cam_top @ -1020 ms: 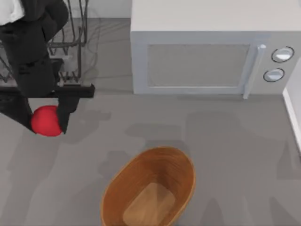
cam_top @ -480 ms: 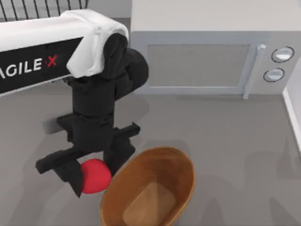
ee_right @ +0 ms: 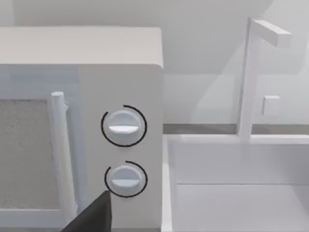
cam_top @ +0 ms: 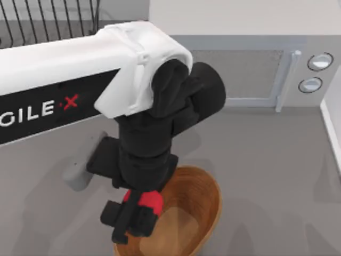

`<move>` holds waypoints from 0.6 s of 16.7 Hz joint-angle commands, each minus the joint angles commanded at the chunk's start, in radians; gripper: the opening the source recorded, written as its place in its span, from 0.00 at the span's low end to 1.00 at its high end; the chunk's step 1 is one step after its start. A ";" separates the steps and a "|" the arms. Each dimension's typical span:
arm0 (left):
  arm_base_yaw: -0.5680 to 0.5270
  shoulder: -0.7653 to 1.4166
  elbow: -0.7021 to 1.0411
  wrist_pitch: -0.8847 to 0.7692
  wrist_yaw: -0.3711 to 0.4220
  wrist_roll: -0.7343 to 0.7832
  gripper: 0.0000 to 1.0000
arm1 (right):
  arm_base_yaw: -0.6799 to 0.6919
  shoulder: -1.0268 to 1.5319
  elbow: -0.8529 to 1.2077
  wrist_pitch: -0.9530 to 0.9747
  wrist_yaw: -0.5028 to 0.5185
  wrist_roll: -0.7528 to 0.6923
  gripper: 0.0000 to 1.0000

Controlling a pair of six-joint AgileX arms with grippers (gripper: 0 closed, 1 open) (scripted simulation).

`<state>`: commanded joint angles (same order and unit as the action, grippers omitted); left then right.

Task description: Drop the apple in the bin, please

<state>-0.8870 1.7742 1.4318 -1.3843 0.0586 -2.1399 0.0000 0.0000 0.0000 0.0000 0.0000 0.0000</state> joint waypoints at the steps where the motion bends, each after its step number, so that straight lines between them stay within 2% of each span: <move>1: -0.019 -0.014 0.011 0.014 -0.014 -0.077 0.00 | 0.000 0.000 0.000 0.000 0.000 0.000 1.00; 5: -0.070 -0.059 0.055 0.061 -0.066 -0.296 0.00 | 0.000 0.000 0.000 0.000 0.000 0.000 1.00; 10: -0.081 -0.073 0.071 0.075 -0.083 -0.349 0.00 | 0.000 0.000 0.000 0.000 0.000 0.000 1.00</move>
<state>-0.9684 1.7014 1.5023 -1.3091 -0.0246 -2.4893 0.0000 0.0000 0.0000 0.0000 0.0000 0.0000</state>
